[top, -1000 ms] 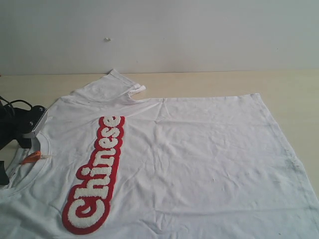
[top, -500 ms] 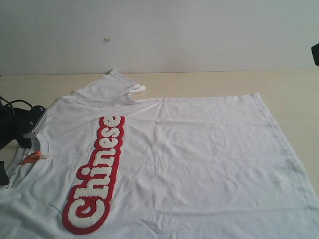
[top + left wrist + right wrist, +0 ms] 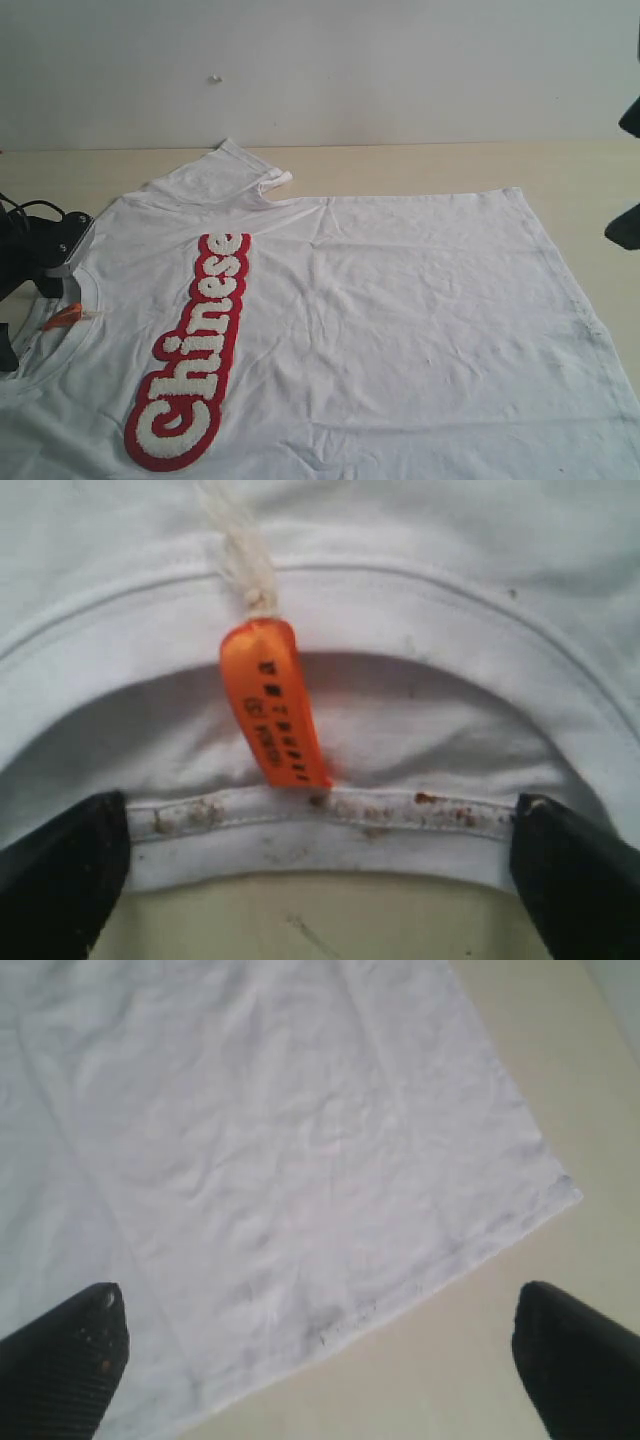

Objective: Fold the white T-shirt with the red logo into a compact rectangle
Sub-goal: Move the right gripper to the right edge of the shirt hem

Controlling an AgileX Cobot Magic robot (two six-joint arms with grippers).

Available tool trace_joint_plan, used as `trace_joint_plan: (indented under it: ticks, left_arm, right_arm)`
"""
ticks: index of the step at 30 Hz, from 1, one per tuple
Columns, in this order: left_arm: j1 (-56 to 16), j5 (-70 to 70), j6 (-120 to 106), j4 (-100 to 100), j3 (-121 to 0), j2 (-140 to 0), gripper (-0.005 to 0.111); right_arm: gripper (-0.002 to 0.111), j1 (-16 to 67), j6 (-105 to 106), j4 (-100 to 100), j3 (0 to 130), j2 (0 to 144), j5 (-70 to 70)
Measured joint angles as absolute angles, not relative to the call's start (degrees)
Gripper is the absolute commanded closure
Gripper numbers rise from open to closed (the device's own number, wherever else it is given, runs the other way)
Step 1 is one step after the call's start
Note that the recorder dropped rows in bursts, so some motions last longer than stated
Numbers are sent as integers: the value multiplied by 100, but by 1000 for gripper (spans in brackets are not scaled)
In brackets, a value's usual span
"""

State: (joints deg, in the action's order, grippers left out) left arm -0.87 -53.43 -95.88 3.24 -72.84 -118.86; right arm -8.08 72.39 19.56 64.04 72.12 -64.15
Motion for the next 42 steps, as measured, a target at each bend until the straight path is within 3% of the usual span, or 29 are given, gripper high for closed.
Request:
trace_joint_plan:
  ticks: [10,23,33,42]
  left_arm:
    - [-87,-5343,-9588,324,-7284,-11886,2]
    - [-87,-5343,-9588,324,-7284,-11886,2]
    - [-87,-5343,-9588,324,-7284,-11886,2]
    - [-87,-5343,-9588,324,-7284,-11886,2]
  right_arm:
    - [3,-808,6864,37,6404,8319,-5863]
    - [3,-808,8223,-85,6431,9522,-5114]
    - [3,-808,8373,-133,7876,10957,-5513]
    - [3,-808,8378,-375,7993,11609,-5513]
